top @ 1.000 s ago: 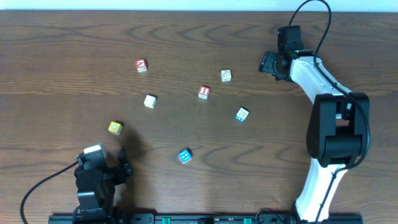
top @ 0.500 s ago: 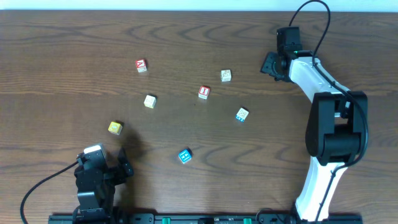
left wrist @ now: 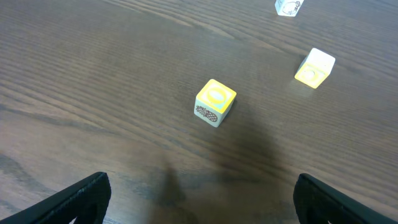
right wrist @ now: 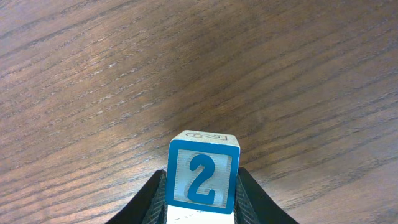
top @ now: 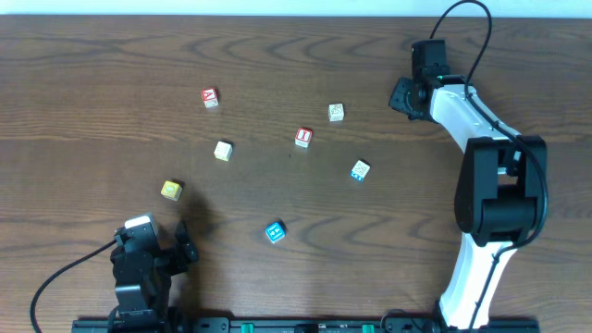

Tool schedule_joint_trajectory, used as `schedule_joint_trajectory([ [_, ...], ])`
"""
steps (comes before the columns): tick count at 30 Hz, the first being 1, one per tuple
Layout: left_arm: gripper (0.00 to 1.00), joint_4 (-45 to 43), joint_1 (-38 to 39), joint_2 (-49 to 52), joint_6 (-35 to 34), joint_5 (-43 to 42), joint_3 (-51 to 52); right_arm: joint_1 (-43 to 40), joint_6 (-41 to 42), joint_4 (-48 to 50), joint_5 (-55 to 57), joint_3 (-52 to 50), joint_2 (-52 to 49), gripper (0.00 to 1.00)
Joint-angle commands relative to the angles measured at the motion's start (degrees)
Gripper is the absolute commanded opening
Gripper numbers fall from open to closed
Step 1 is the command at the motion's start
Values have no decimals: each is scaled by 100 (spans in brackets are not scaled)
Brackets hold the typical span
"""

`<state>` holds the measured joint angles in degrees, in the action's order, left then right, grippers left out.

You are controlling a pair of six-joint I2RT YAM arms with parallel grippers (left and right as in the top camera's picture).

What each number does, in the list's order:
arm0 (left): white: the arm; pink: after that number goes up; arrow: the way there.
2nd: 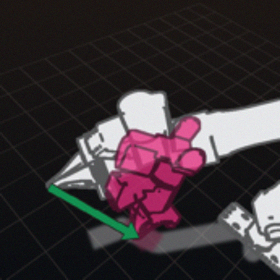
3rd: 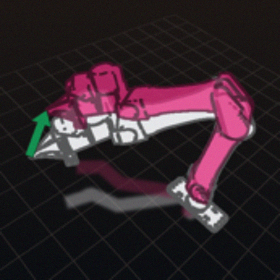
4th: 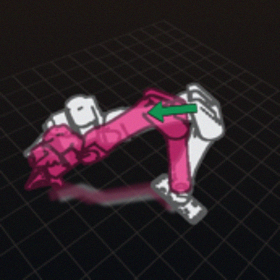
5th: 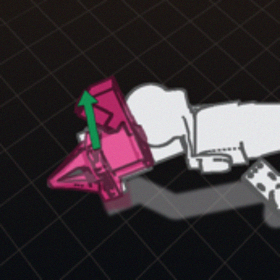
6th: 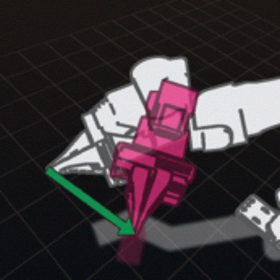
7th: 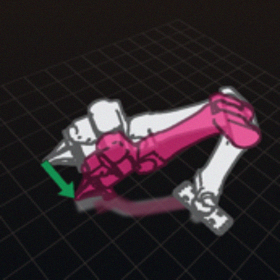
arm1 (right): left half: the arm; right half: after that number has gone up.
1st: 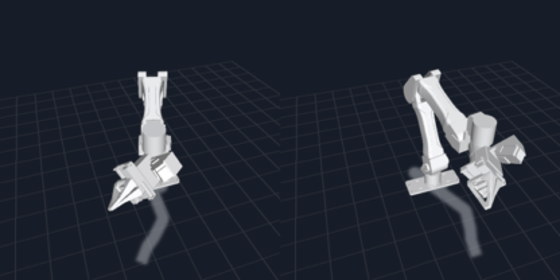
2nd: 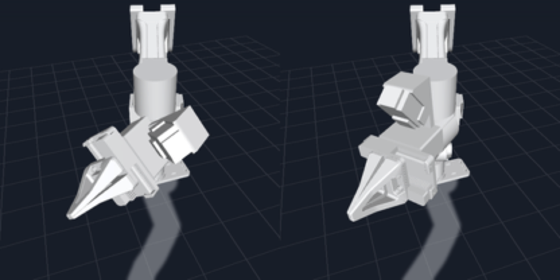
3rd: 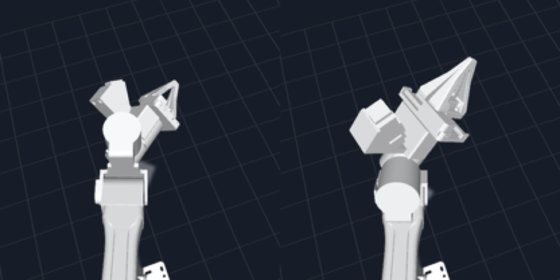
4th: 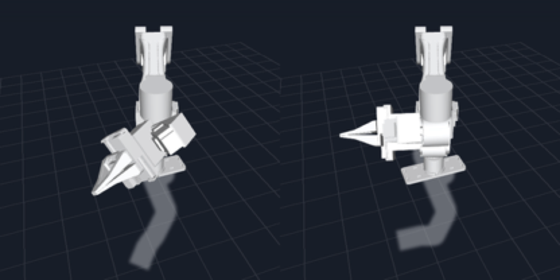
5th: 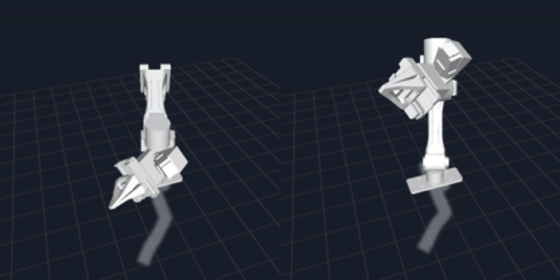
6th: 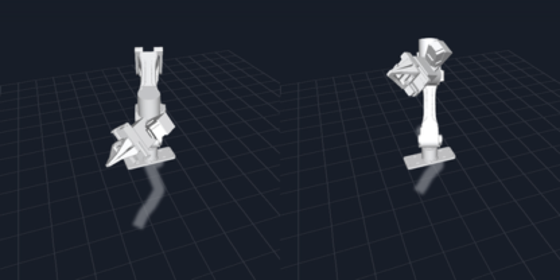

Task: Spell out Ai2
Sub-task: 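Close the right gripper on the blue '2' block, then carry the blue '2' block toward the red 'I' block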

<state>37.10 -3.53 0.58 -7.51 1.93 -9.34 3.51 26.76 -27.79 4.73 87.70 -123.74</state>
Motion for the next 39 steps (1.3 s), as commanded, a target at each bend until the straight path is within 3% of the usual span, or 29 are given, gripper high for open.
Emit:
schedule_joint_trajectory([
  [1,95,20,20,-22,-24,105,39,-11,20,-24,31,22,-103,25],
  [8,95,20,20,-22,-24,105,39,24,-109,-72,-289,22,179,15],
  [18,95,20,20,-22,-24,105,39,457,-826,-649,-516,22,1342,13],
  [24,95,17,20,-22,-24,105,39,1296,-927,-1174,-780,22,1945,14],
  [32,95,20,20,-22,-24,105,39,2413,-905,-1180,-177,22,1792,17],
  [39,95,20,20,-22,-24,105,39,2647,-531,-1176,-4,20,1335,18],
])
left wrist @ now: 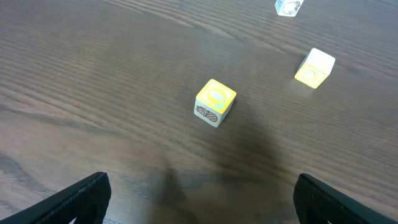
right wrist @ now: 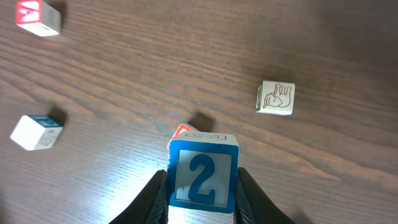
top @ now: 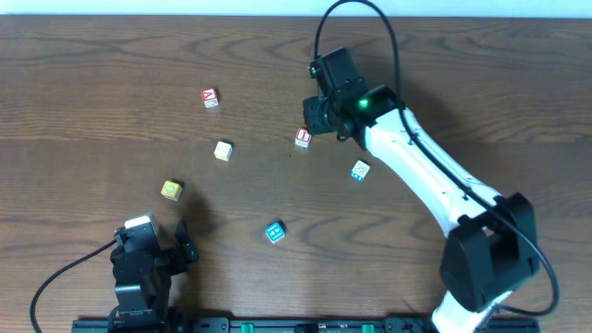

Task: Spell out Ai2
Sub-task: 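Carry the blue '2' block toward the red 'I' block, then lower the blue '2' block beside the red 'I' block, right side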

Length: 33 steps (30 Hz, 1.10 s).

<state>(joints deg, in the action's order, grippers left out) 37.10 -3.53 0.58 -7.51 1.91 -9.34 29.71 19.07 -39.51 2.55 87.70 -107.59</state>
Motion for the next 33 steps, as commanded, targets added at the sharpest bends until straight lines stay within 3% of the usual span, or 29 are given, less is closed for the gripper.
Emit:
schedule_joint_trajectory([
  [1,95,20,20,-22,-24,107,39,26,319,0,214,20,-378,17],
  [15,95,17,20,-22,-24,107,39,15,1480,254,474,20,-1084,19],
  [33,95,20,20,-22,-24,107,39,15,1475,509,450,-372,-1095,24],
])
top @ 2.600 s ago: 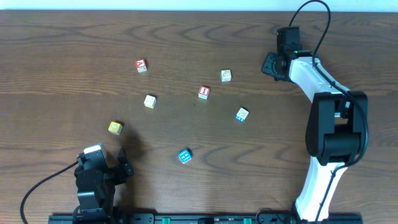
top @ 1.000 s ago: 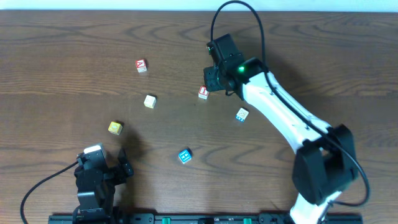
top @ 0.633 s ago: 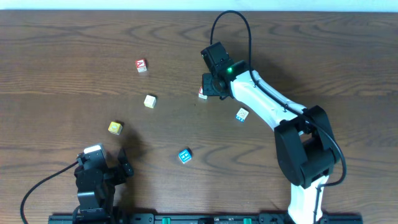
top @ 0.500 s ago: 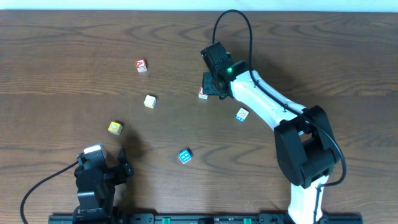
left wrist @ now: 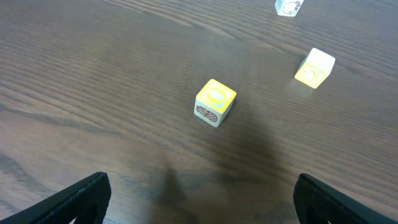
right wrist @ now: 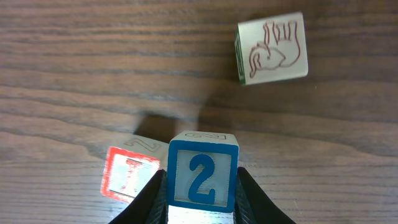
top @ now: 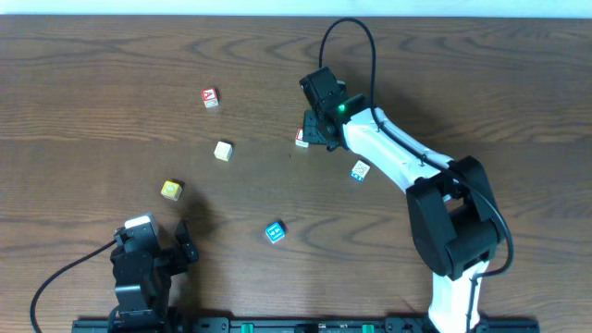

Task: Spell out Ai2
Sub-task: 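Lower the blue '2' block beside the red 'I' block, right side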

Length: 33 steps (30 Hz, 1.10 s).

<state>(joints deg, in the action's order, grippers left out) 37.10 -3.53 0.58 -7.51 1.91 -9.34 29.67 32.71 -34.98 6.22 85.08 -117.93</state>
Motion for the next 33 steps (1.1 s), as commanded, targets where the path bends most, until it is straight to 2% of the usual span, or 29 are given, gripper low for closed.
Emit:
schedule_joint_trajectory([
  [1,95,20,20,-22,-24,107,39,20,111,92,83,-120,-70,24],
  [12,95,20,20,-22,-24,107,39,26,-17,448,-142,-125,-125,26],
  [33,95,20,20,-22,-24,107,39,20,-170,284,-153,-125,-125,27],
])
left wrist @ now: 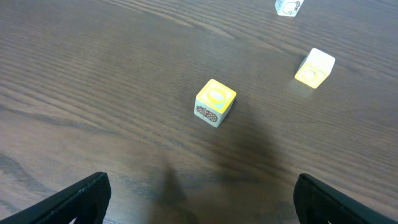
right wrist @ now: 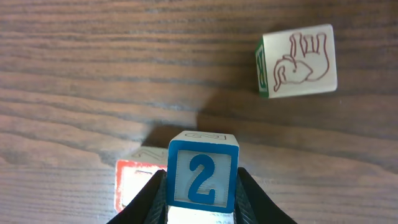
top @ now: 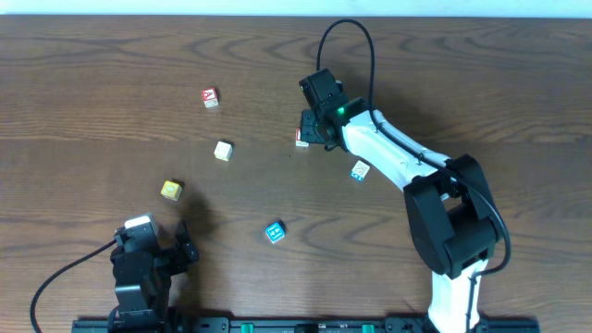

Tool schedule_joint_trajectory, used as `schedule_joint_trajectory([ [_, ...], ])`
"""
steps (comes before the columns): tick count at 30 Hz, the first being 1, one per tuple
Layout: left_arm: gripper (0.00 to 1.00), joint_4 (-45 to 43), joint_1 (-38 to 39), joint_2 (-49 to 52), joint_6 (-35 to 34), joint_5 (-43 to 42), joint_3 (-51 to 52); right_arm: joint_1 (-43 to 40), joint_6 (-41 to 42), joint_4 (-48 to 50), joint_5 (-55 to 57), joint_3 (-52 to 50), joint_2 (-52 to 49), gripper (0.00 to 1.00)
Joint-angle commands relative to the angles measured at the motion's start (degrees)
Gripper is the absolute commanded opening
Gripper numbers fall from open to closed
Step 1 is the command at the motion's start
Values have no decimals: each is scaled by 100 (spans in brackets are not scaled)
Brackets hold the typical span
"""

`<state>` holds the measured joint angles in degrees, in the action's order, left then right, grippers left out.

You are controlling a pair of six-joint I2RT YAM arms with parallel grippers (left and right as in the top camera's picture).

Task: Spell out Ai2
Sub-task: 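Lower the blue '2' block beside the red 'I' block, right side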

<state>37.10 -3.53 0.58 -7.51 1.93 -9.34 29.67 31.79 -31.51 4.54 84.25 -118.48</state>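
Note:
My right gripper (right wrist: 202, 193) is shut on a blue-framed block with a "2" (right wrist: 202, 177), held low over the table. Just behind and left of it lies the red "I" block (right wrist: 138, 180), partly covered by the held block; overhead it shows as a red block (top: 302, 138) at the gripper (top: 313, 128). The red "A" block (top: 210, 96) rests far left at the back. My left gripper (left wrist: 199, 199) stands open near the front left, nothing between its fingers (left wrist: 81, 196).
A block with an animal drawing (right wrist: 297, 61) lies behind the held block. A cream block (top: 222, 150), a yellow block (left wrist: 215, 102), a pale blue block (top: 360, 170) and a blue block (top: 275, 231) are scattered on the wooden table (top: 92, 139).
The right gripper with the "2" block has shifted slightly, so the red "I" block is more hidden behind it and the animal block sits further right in its view. The left arm is unchanged.
The right gripper held the "2" block at the back right, far from the other blocks. Then it was over the middle, near the red "I" block. Then it was low beside that block, and it remains there. The left gripper stayed open at the front left.

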Motion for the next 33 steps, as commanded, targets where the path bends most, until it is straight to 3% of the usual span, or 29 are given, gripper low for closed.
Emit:
schedule_joint_trajectory([
  [1,95,20,20,-22,-24,105,39,20,-79,-83,15,-42,-70,27],
  [8,95,20,20,-22,-24,105,39,20,-79,-155,-11,-42,-70,29],
  [14,95,20,20,-22,-24,105,39,20,-79,-168,-9,-42,-70,45],
  [23,95,20,20,-22,-24,105,39,20,-79,-162,-4,-42,-70,44],
  [33,95,20,20,-22,-24,105,39,-122,-81,131,-7,-42,-70,52],
])
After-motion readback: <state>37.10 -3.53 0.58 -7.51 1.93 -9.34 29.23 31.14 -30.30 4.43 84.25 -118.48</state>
